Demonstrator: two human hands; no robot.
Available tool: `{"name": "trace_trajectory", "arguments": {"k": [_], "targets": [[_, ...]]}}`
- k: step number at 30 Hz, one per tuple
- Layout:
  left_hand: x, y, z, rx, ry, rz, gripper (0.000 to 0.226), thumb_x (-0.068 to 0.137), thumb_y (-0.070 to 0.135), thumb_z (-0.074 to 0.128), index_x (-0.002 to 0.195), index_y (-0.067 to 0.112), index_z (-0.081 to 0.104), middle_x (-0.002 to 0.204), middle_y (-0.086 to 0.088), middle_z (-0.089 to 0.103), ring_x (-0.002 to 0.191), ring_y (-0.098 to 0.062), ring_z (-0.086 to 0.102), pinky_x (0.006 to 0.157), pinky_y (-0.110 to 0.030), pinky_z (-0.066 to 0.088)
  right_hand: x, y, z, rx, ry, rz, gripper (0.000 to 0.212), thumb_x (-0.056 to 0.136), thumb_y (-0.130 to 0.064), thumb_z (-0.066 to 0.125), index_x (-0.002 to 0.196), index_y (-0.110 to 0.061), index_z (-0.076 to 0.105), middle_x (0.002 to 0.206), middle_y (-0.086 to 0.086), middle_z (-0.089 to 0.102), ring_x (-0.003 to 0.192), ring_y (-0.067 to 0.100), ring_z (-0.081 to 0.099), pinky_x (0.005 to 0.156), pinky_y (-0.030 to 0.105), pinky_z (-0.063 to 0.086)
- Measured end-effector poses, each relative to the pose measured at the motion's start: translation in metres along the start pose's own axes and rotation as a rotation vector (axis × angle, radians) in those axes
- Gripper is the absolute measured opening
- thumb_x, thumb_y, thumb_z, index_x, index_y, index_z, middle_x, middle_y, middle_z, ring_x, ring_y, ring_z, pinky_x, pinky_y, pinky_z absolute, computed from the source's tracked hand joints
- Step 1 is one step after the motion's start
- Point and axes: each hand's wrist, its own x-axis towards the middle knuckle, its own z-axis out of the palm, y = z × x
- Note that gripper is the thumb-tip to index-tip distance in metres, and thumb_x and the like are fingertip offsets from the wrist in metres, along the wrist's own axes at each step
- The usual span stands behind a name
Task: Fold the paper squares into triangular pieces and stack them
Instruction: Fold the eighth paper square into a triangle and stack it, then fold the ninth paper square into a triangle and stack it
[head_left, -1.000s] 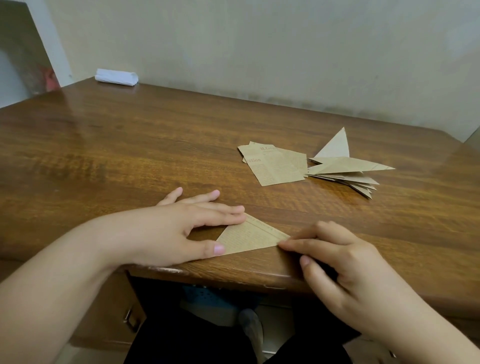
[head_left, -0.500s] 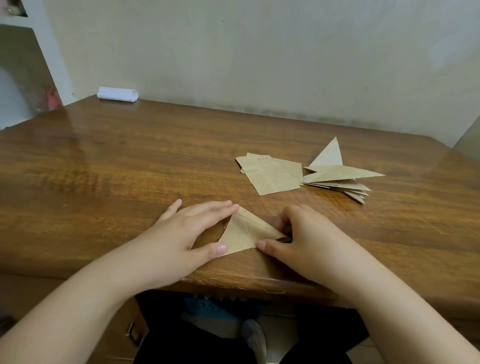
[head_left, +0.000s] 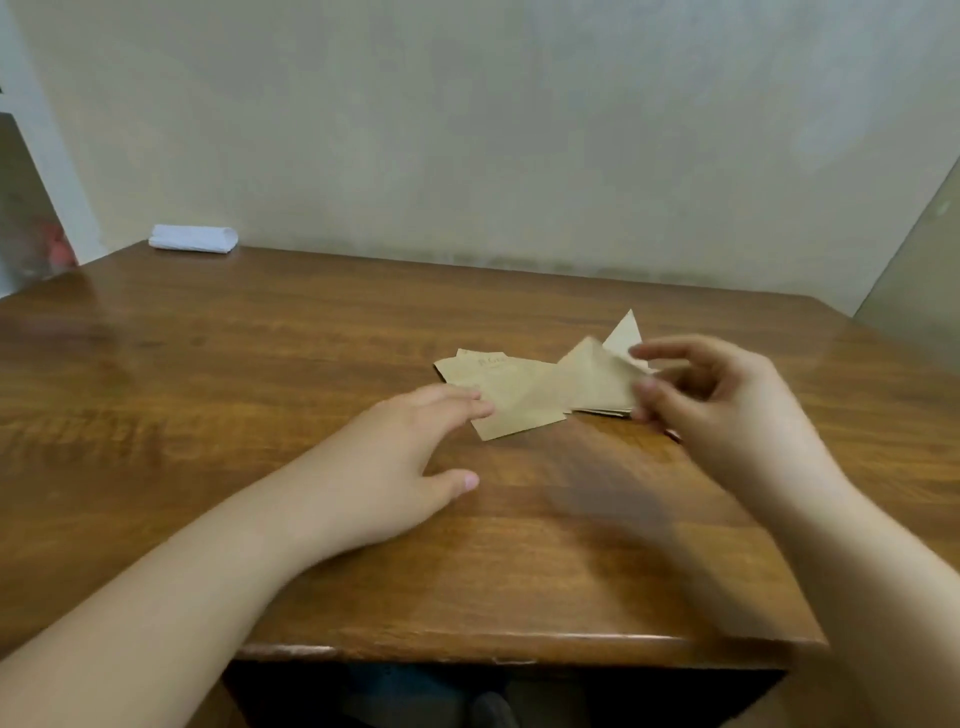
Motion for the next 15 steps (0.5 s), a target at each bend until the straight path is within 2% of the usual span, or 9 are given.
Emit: {"name": "trace_trajectory", "arguments": {"k": [2,4,7,8,10,13,15], "targets": [[0.022,-0.002,-0.001,0.029,-0.014,-0.012,0.049,0.089,0.035,0.060,0.135,0.038,0.043,0.147,0.023,0.031,0.134,0.001,0.029,0.099,-0.010,0.017,0.025,0.011,-0.007,-0.029,0.076,0.026,0.016,0.091,-0.012,0.061,0.098,-0.025,0.069,0.077,-0.004,0.070,0.057,-0.002,0.064,0.048,0.004,0.041],[0.046,-0.003,0.002,0.048,-0.040,-0.027,0.044,0.088,0.035,0.062,0.130,0.034,0.050,0.143,0.018,0.041,0.131,-0.004,0.036,0.099,-0.015,0.025,0.046,0.024,-0.004,-0.148,0.089,0.065,0.018,0.092,-0.012,0.058,0.100,-0.024,0.069,0.088,0.000,0.069,0.061,0.002,0.065,0.047,0.005,0.041],[0.070,-0.007,0.009,0.045,-0.091,-0.048,0.044,0.086,0.042,0.062,0.127,0.032,0.052,0.141,0.013,0.044,0.130,-0.007,0.038,0.103,-0.022,0.030,0.063,0.048,0.012,-0.460,0.028,0.108,0.027,0.093,-0.010,0.050,0.107,-0.023,0.069,0.109,0.007,0.065,0.086,0.020,0.061,0.065,0.021,0.044],[0.074,-0.009,0.012,0.040,-0.096,-0.045,0.044,0.085,0.045,0.061,0.126,0.031,0.052,0.141,0.013,0.042,0.131,-0.007,0.036,0.104,-0.022,0.029,0.064,0.054,0.016,-0.528,0.012,0.087,0.026,0.093,-0.011,0.050,0.107,-0.021,0.070,0.110,0.007,0.062,0.091,0.023,0.058,0.070,0.023,0.042],[0.078,-0.011,0.021,0.028,-0.079,-0.038,0.044,0.083,0.050,0.061,0.121,0.031,0.052,0.140,0.015,0.040,0.133,-0.006,0.032,0.107,-0.023,0.024,0.062,0.066,0.020,-0.602,-0.014,0.033,0.020,0.092,-0.018,0.055,0.104,-0.019,0.070,0.100,0.002,0.057,0.089,0.020,0.051,0.072,0.025,0.037],[0.076,-0.014,0.033,0.049,-0.034,-0.020,0.040,0.079,0.057,0.058,0.110,0.034,0.046,0.133,0.018,0.039,0.132,-0.006,0.028,0.111,-0.028,0.018,0.059,0.078,0.021,-0.649,-0.032,0.044,0.015,0.088,-0.030,0.061,0.096,-0.022,0.070,0.091,-0.002,0.054,0.090,0.017,0.048,0.074,0.026,0.037],[0.075,-0.017,0.035,0.020,-0.015,-0.039,0.040,0.080,0.057,0.057,0.109,0.034,0.043,0.129,0.019,0.038,0.129,-0.004,0.027,0.110,-0.028,0.019,0.060,0.079,0.021,-0.661,-0.033,0.062,0.013,0.086,-0.034,0.062,0.094,-0.026,0.070,0.090,-0.005,0.052,0.094,0.018,0.047,0.078,0.028,0.038]]}}
